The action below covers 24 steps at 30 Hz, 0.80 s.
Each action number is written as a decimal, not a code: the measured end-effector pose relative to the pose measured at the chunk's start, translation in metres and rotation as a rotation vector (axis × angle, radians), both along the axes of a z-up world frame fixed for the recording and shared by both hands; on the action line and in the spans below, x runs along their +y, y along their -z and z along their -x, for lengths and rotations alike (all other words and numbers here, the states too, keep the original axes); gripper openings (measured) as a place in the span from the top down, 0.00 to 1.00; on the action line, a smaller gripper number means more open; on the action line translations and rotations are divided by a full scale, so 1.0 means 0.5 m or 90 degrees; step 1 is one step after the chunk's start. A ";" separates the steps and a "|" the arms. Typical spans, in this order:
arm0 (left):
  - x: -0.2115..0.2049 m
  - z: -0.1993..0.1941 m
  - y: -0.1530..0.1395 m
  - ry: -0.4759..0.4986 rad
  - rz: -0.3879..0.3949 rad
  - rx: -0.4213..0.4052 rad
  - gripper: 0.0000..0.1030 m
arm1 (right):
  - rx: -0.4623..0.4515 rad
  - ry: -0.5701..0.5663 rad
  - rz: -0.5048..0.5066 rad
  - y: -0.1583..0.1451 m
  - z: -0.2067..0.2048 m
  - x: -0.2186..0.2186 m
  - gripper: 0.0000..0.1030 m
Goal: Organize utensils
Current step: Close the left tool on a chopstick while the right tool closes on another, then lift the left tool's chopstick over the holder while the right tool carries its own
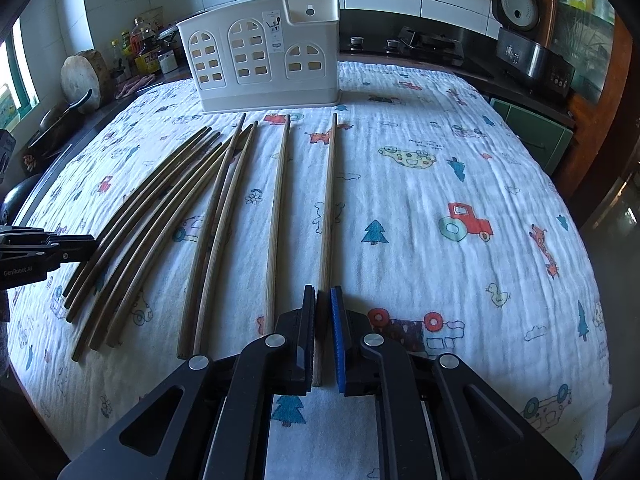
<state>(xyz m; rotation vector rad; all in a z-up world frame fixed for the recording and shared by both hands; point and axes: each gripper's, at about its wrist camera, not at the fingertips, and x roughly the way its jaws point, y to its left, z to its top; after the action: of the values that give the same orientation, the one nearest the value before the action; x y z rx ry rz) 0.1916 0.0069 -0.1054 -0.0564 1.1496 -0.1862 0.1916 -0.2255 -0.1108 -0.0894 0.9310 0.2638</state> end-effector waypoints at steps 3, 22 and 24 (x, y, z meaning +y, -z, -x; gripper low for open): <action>-0.002 -0.001 0.000 0.005 -0.004 0.001 0.91 | -0.003 -0.003 0.003 0.000 0.002 0.001 0.93; 0.017 0.036 -0.183 0.000 0.042 -0.170 0.94 | -0.202 -0.025 -0.015 -0.201 0.040 -0.003 0.94; 0.021 0.032 -0.207 -0.001 0.052 -0.192 0.94 | -0.213 -0.033 -0.023 -0.219 0.030 0.004 0.94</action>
<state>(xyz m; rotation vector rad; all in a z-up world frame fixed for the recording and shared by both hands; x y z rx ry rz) 0.1756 0.0175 -0.0017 -0.0980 0.8419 -0.2321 0.1767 -0.2234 -0.0014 -0.1210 0.5918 0.3030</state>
